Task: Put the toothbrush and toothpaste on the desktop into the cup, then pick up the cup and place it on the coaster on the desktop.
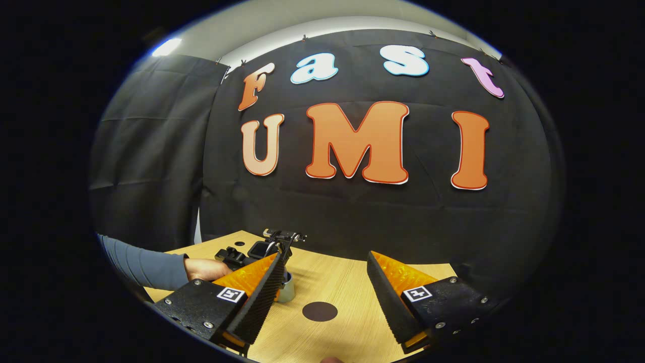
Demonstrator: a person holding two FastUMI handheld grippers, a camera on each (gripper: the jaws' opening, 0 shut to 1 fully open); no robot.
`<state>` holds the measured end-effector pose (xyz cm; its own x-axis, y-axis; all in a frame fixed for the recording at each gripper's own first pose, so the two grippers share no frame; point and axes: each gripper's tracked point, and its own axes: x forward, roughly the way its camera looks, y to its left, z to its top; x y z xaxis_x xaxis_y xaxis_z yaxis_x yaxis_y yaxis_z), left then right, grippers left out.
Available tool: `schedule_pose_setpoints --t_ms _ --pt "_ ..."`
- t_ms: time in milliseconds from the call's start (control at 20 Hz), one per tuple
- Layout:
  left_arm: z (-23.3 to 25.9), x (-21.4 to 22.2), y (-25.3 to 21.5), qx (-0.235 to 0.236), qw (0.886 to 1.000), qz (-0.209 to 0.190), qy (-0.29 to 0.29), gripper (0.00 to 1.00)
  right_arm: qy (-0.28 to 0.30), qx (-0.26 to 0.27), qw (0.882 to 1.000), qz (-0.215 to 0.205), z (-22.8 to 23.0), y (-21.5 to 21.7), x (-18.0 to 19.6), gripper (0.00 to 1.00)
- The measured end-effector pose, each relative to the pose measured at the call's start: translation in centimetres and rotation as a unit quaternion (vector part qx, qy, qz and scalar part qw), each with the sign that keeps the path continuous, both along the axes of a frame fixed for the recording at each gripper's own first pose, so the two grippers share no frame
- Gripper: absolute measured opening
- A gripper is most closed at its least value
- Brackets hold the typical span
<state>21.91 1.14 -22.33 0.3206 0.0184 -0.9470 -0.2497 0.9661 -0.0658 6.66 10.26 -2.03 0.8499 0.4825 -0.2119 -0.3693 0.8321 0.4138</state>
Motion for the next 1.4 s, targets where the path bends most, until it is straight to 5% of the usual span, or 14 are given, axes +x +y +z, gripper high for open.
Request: schedule_pose_setpoints --t_ms 650,1400 --pt "-1.4 7.4 -3.9 -0.002 0.998 -0.046 -0.047 0.23 0.010 0.011 1.000 -0.026 -0.3 -2.2 -0.3 0.98" --pt "-10.5 23.3 -13.4 -0.012 0.993 -0.112 -0.018 0.23 0.053 -0.001 0.998 -0.041 -4.8 -5.5 -2.0 0.98"
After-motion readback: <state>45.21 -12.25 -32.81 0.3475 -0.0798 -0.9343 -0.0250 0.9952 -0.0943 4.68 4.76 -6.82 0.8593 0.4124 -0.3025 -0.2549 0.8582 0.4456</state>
